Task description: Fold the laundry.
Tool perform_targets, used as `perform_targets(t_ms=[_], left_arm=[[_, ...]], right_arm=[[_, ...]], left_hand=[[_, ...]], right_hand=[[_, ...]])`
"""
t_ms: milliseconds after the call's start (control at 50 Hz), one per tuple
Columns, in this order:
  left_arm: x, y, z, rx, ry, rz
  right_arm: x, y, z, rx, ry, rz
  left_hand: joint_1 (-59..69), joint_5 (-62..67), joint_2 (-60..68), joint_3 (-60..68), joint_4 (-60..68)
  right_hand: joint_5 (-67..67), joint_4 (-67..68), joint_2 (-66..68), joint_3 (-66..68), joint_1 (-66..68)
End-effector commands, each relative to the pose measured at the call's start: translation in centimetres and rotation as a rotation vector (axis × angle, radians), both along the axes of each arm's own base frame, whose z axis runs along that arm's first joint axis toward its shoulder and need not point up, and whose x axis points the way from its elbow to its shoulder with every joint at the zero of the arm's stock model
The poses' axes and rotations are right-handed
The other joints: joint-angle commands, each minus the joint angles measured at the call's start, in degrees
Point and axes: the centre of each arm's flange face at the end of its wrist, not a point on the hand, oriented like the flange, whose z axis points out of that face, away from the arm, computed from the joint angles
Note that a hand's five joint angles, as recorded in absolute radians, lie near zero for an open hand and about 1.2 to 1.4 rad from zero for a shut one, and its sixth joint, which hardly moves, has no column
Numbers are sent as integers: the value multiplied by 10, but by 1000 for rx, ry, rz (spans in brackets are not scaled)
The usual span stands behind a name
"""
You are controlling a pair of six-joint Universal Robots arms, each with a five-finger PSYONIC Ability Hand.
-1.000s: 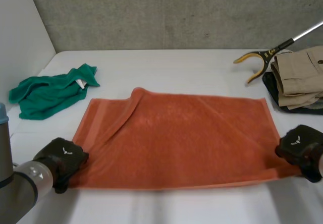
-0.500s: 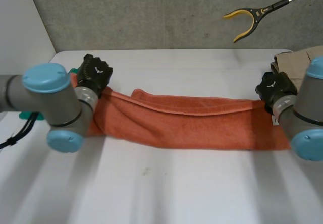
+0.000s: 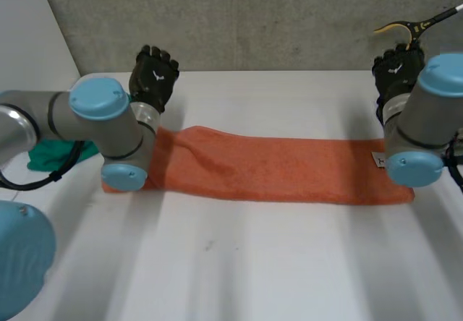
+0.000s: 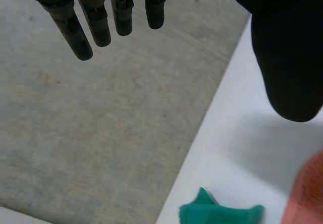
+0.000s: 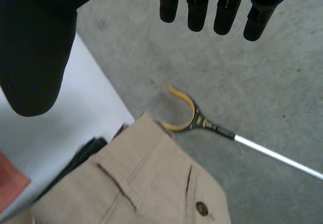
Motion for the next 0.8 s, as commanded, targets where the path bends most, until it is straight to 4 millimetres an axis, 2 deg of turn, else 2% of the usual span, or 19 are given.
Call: perform_targets(t_ms=[20, 120, 160, 280, 380, 440, 660, 700, 720, 740, 760, 800], left_arm=[[20, 35, 63, 5, 177, -6], [33, 61, 74, 63, 276, -33], [36, 69, 75, 87, 303, -51], [47, 88, 55, 196, 324, -104], [49, 95, 41, 246, 311, -116], [50, 99, 34, 268, 304, -113], [50, 100, 31, 273, 303, -113], [49, 101, 30, 273, 303, -116], [49, 101, 31, 273, 303, -116], [49, 101, 30, 276, 302, -116], [49, 101, 30, 275, 302, -116], [49, 102, 29, 276, 302, -114]], right_arm=[[-7, 47, 27, 88, -84, 119], [-25, 81, 19, 324, -141, 133], [-37, 91, 6, 459, -196, 116], [-53, 102, -23, 626, -266, 167], [-71, 94, -42, 636, -244, 157], [-77, 83, -68, 614, -229, 143], [-79, 76, -92, 581, -168, 119], [-79, 74, -96, 566, -150, 115], [-79, 72, -96, 556, -144, 117], [-79, 72, -97, 551, -140, 118], [-83, 68, -96, 528, -130, 100], [-87, 66, -96, 500, -110, 69]], left_hand=[[-8, -28, -20, -21, -16], [-8, -28, -20, -21, -16], [-8, -28, -20, -21, -16], [-8, -28, -20, -21, -16], [-8, -28, -20, -21, -16], [-8, -28, -20, -21, -16], [-8, -28, -20, -21, -16], [-8, -28, -20, -21, -16], [-8, -28, -20, -21, -16], [-8, -28, -20, -21, -16], [-8, -28, -20, -21, -16], [-8, -28, -20, -21, -16]], right_hand=[[-27, -20, -21, -20, -29], [-19, -13, -14, -12, -22], [79, 86, 85, 87, 77], [179, 185, 185, 186, 176], [220, 226, 226, 227, 217], [231, 238, 237, 238, 229], [262, 268, 268, 269, 259], [327, 333, 333, 334, 324], [422, 429, 428, 429, 420], [591, 598, 597, 599, 589], [672, 679, 678, 680, 670], [673, 680, 679, 680, 671]])
